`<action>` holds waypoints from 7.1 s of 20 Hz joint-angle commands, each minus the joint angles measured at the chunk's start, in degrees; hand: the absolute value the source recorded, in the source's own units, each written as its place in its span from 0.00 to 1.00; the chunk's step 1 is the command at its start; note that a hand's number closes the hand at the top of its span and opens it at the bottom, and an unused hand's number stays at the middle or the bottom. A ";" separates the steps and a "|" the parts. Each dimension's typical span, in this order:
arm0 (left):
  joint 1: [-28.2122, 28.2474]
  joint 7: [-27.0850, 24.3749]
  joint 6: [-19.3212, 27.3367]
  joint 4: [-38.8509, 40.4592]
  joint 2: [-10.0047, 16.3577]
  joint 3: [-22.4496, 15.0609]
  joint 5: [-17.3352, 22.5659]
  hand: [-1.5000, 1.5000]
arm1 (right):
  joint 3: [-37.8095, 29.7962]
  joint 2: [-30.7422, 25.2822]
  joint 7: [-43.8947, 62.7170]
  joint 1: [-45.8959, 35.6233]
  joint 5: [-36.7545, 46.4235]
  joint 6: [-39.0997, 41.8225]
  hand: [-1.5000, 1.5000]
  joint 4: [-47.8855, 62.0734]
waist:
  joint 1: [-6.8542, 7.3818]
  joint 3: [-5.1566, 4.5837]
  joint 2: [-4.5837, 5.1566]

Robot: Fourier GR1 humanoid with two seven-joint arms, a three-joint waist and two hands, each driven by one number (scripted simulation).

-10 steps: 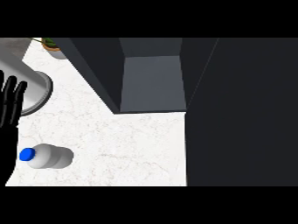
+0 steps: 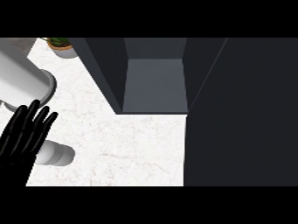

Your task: Pick up the bottled water, place it into the cabinet and close the cabinet

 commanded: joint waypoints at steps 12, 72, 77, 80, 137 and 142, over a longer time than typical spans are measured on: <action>17.90 6.28 -15.60 -2.22 7.54 15.84 26.92 0.00 | 9.20 2.10 0.04 14.83 -6.40 -0.16 0.00 -6.50 | 0.01 -0.12 -0.17; -20.81 -38.34 -32.49 90.15 12.86 27.35 -16.22 0.00 | 9.44 -4.72 -18.22 31.57 -9.74 11.10 0.00 -4.30 | -1.05 -0.22 0.09; -23.12 -43.29 -31.36 93.45 13.20 26.06 -17.15 0.00 | 15.50 -2.43 -19.18 31.62 -2.96 8.61 0.00 -3.37 | -1.04 -0.24 0.05; -24.53 -43.73 -29.92 94.86 10.55 24.48 -17.70 0.00 | 9.98 -3.34 -19.99 29.26 -7.83 9.69 0.00 -1.51 | -0.97 -0.21 0.10; -29.41 -43.55 -24.28 95.55 -0.45 24.94 -2.41 1.00 | 14.66 -2.68 -18.66 25.58 -4.92 5.59 0.00 1.40 | -0.33 -0.11 -0.13; -26.74 -37.42 -25.67 88.09 -0.27 23.60 0.71 1.00 | 11.30 -5.94 -21.64 27.97 -8.96 9.03 0.00 2.76 | -0.22 -0.07 -0.20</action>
